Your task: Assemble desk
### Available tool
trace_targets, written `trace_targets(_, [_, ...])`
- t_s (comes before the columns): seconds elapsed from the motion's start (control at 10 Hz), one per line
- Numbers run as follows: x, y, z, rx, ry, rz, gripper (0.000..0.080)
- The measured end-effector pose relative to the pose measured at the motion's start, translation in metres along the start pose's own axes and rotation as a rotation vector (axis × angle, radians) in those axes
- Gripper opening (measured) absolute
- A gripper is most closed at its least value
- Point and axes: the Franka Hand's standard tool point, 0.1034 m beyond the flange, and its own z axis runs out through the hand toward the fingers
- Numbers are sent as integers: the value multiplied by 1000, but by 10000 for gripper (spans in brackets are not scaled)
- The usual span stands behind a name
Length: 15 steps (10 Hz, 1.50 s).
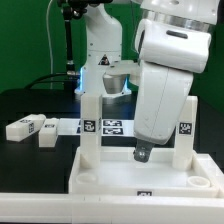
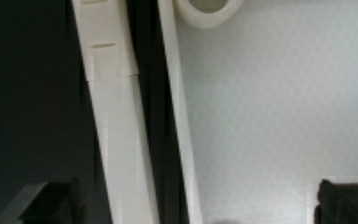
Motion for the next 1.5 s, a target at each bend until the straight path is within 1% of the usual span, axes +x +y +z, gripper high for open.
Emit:
trace_targets(0.2, [-17,3,2,17,-15,224,649])
trace_targets(0.3, [-25,1,5,44,-16,372,649])
trace_targets(0.4, [-34,2,8,61,-18,444,649])
trace_targets(0.5, [-39,3,9,64,-20,516,649])
trace_targets(0.7, [-36,2,9,65,-21,630,649])
trace_targets(0.9, [-37,2,9,67,-23,762,649])
trace_targets(1.0, [-47,1,10,114,-16,861,649])
trace_targets(1.1, [-66,4,12,142,-13,909,649])
trace_targets(1.2, [-86,8,16,149,-10,929,649])
trace_targets(1.3, [-102,11,19,166,8,934,649])
trace_targets(1.4, [-121,15,21,165,20,931,649])
trace_targets(1.5, [-127,17,23,140,31,924,649])
